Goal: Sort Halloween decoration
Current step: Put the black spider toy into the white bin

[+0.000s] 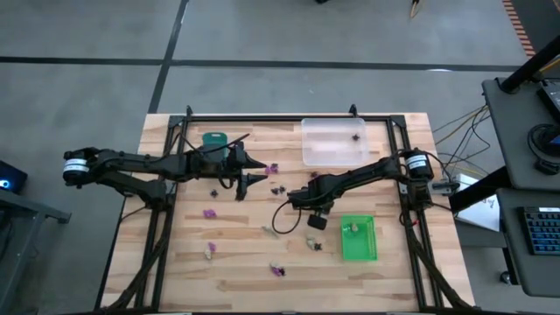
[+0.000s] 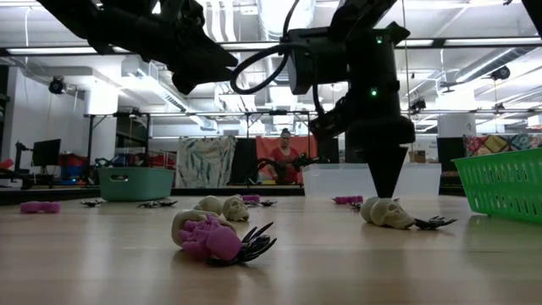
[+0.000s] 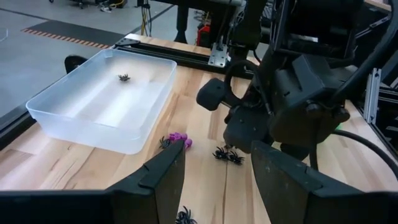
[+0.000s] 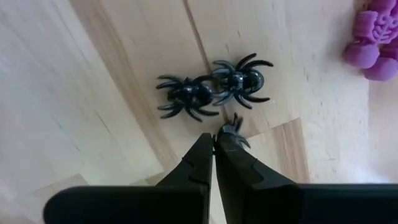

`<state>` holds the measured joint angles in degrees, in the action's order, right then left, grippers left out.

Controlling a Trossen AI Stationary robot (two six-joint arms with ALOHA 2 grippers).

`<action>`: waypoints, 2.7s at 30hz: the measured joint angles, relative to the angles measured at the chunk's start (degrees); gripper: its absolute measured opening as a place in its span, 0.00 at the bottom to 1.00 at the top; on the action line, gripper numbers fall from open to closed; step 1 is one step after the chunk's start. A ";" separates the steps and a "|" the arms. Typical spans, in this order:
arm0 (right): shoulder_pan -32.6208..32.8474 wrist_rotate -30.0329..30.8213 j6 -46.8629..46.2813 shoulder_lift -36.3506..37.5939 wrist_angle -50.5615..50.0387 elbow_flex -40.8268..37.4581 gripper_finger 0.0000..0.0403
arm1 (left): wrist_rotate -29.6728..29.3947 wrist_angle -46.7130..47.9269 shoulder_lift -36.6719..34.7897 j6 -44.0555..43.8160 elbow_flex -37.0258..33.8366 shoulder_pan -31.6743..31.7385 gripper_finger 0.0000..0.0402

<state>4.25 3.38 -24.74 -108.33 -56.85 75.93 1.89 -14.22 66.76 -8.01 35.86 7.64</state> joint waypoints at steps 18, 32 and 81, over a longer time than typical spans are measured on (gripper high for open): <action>-1.12 -0.37 2.48 0.28 -2.85 1.32 0.02 | 0.00 0.00 0.01 0.00 0.00 0.01 0.42; -3.04 -1.92 5.96 1.37 -3.21 1.32 0.02 | 0.00 0.02 0.01 0.00 0.00 0.00 0.42; -43.83 2.67 30.81 6.48 4.62 2.44 0.02 | 0.00 -0.35 0.02 1.05 0.00 0.07 0.42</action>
<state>-39.57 6.05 6.07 -101.86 -52.23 78.37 1.89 -14.57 66.78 -6.96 35.86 7.70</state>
